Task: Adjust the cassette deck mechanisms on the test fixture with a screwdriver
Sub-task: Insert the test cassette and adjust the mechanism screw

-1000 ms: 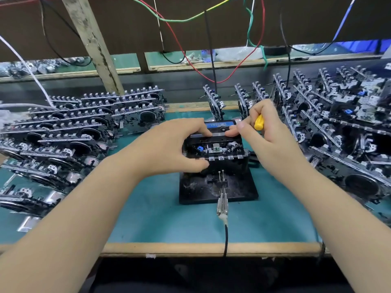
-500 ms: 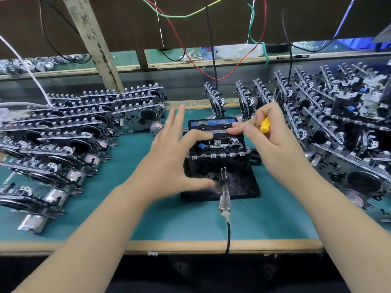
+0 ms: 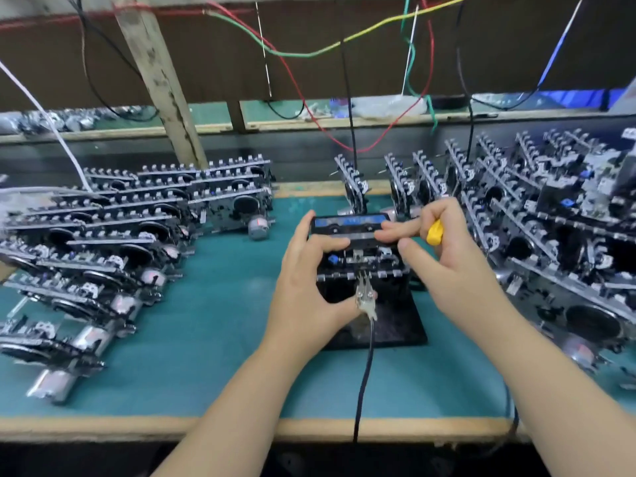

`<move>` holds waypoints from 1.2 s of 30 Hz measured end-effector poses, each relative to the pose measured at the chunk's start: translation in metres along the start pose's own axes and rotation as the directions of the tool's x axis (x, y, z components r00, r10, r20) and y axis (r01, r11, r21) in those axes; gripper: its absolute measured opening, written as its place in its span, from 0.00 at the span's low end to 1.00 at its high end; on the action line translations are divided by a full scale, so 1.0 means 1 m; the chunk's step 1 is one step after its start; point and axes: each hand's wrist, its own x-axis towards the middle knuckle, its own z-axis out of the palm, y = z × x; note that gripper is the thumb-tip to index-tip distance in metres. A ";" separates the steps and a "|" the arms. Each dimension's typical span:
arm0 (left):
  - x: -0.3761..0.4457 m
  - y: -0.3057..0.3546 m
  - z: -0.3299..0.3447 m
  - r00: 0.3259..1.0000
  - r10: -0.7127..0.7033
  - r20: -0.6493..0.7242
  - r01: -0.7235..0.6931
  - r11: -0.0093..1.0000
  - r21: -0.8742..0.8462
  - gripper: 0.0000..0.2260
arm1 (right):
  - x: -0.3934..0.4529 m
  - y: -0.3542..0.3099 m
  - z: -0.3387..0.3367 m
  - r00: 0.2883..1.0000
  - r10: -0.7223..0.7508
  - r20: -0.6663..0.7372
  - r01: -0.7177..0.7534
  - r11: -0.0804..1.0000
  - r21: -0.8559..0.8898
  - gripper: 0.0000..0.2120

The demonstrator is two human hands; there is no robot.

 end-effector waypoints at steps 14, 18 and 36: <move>0.010 -0.005 0.001 1.000 -0.010 0.026 0.012 0.998 -0.069 0.32 | -0.001 -0.042 -0.026 0.985 0.051 -0.167 -0.020 0.983 0.184 0.29; 0.000 -0.003 0.003 0.999 0.025 -0.037 -0.027 0.999 -0.040 0.28 | -0.001 -0.049 -0.024 0.980 0.069 -0.188 -0.053 0.995 0.089 0.17; 0.003 0.004 -0.001 0.999 -0.038 -0.021 0.036 0.997 -0.075 0.31 | 0.021 -0.069 -0.006 0.980 -0.176 -0.090 0.161 0.974 -0.158 0.10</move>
